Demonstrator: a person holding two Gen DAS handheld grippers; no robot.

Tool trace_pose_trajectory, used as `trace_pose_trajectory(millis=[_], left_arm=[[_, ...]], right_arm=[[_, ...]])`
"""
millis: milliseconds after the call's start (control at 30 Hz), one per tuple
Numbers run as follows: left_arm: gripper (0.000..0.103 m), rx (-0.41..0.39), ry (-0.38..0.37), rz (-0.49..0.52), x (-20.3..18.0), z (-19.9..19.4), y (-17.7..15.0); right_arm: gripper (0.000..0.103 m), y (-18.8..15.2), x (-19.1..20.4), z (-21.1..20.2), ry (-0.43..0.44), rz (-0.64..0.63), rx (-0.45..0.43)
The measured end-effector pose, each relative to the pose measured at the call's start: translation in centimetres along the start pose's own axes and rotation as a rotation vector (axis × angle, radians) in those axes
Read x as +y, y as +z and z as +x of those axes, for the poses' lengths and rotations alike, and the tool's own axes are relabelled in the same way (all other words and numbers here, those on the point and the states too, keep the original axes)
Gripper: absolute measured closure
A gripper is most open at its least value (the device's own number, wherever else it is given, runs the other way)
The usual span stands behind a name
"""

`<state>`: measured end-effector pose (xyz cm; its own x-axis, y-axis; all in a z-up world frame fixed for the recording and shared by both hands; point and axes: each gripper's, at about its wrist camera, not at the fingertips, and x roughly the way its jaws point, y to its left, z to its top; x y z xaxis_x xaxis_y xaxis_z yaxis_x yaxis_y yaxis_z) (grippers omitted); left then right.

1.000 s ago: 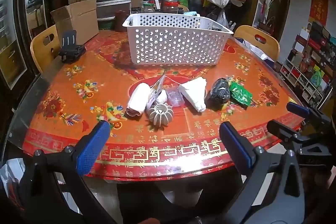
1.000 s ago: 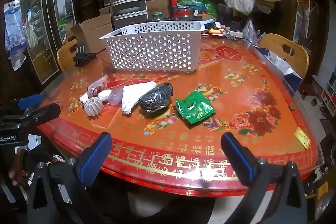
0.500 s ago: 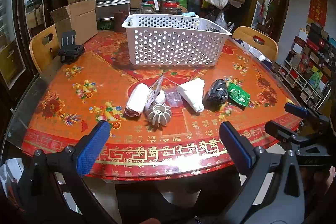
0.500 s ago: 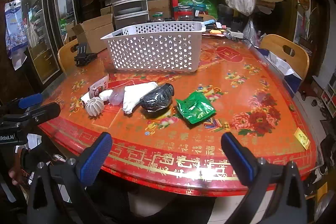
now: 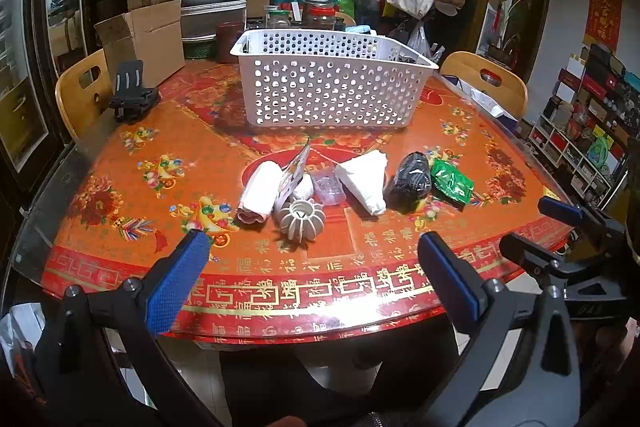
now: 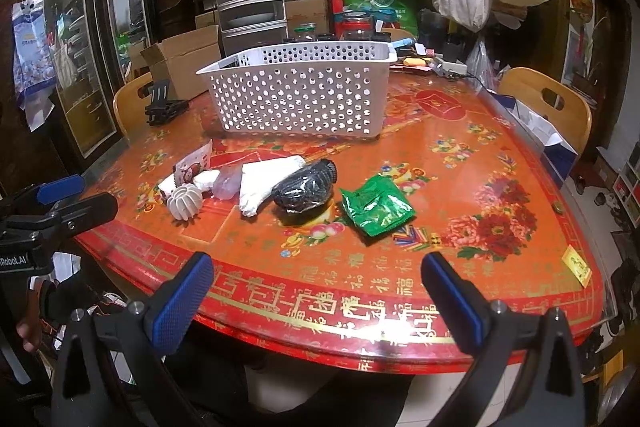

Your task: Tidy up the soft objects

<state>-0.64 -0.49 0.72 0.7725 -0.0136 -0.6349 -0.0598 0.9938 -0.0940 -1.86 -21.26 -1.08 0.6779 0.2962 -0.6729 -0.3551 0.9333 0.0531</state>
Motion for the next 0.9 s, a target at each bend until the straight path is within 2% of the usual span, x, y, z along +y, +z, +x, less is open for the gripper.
trace_pose_trajectory(millis=[900], left_arm=[[0.0, 0.001, 0.0, 0.0, -0.06, -0.05, -0.04]], right_arm=[[0.0, -0.32, 0.12, 0.45, 0.005, 0.001, 0.014]])
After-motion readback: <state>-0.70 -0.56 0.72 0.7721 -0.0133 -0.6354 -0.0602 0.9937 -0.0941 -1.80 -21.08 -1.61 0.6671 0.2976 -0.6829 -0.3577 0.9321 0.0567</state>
